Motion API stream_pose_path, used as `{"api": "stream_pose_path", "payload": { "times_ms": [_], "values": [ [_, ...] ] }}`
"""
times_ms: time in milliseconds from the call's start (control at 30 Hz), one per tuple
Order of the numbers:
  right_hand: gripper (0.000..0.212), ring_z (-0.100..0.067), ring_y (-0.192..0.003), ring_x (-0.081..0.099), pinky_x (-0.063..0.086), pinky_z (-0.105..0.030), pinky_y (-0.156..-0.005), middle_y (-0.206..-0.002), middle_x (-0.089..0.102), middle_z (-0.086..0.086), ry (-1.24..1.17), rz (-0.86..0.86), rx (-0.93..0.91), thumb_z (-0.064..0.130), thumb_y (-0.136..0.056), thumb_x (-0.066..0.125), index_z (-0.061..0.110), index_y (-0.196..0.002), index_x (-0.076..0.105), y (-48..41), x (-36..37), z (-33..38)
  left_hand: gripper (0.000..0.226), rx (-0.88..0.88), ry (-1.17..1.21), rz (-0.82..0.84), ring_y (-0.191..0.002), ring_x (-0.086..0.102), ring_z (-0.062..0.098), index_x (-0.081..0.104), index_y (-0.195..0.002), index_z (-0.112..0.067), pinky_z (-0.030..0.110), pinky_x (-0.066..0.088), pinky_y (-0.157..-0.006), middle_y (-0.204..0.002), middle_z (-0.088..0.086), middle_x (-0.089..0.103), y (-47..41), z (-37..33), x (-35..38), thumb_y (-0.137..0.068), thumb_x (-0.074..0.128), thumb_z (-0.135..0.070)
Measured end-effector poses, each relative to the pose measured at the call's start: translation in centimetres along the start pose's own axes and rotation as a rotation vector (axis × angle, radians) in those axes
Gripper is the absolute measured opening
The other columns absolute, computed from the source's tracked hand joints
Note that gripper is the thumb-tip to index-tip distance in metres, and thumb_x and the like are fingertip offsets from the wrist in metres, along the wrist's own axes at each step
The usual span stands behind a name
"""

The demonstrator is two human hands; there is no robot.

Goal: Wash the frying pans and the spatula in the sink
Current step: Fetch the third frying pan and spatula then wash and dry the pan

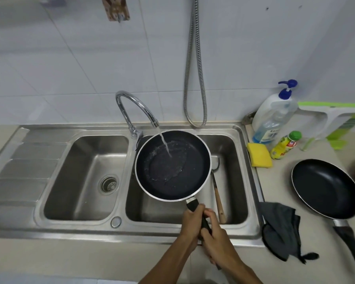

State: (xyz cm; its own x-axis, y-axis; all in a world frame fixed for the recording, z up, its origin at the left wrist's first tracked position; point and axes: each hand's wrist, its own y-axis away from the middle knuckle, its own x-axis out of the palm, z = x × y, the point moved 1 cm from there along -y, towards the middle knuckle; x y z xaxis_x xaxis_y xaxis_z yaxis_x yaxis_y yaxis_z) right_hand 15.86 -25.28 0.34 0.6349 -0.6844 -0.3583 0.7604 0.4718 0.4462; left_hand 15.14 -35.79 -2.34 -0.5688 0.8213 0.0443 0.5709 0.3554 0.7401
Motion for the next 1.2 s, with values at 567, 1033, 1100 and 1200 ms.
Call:
{"api": "stream_pose_path", "payload": {
  "times_ms": [567,1033,1100,1200],
  "values": [
    [0.045,-0.007,-0.047,0.054,0.041,-0.027,-0.047,-0.067,0.063,0.005,-0.092,0.038,-0.03,0.016,-0.102,0.039,0.052,-0.129,0.038,-3.1,-0.2,0.8,0.02,0.075,-0.02,-0.073,-0.054,0.059,0.008,0.065,-0.077,-0.005,0.018,0.046,-0.05,-0.062,0.001,0.063,-1.8,-2.6,-0.5,-0.094,0.059,-0.013],
    [0.051,-0.003,-0.067,0.066,0.045,-0.016,-0.057,-0.117,0.065,0.017,0.018,-0.071,-0.033,0.015,-0.098,0.05,0.054,-0.13,0.04,-3.9,-2.5,0.7,0.011,0.023,0.034,0.076,-0.07,0.067,0.02,0.062,-0.074,-0.012,0.031,0.055,-0.068,-0.072,0.009,0.064,-3.2,-3.1,2.0,-0.084,0.061,-0.018],
    [0.052,0.0,-0.087,0.069,0.053,-0.018,-0.072,-0.12,0.064,0.018,0.024,-0.083,-0.042,0.017,-0.099,0.054,0.053,-0.133,0.039,-4.0,-2.2,0.7,0.012,0.017,0.035,0.085,-0.066,0.069,0.017,0.062,-0.074,-0.011,0.027,0.055,-0.063,-0.071,0.008,0.065,-3.4,-3.3,1.9,-0.086,0.061,-0.015],
    [0.054,0.002,-0.105,0.066,0.055,-0.023,-0.089,-0.129,0.061,0.017,0.04,-0.096,-0.043,0.021,-0.098,0.059,0.053,-0.135,0.037,-4.0,-2.0,0.3,0.012,-0.024,0.033,0.108,-0.061,0.068,0.015,0.064,-0.075,-0.009,0.025,0.053,-0.06,-0.069,0.007,0.067,-3.5,-3.3,1.9,-0.086,0.061,-0.015]
  ]
}}
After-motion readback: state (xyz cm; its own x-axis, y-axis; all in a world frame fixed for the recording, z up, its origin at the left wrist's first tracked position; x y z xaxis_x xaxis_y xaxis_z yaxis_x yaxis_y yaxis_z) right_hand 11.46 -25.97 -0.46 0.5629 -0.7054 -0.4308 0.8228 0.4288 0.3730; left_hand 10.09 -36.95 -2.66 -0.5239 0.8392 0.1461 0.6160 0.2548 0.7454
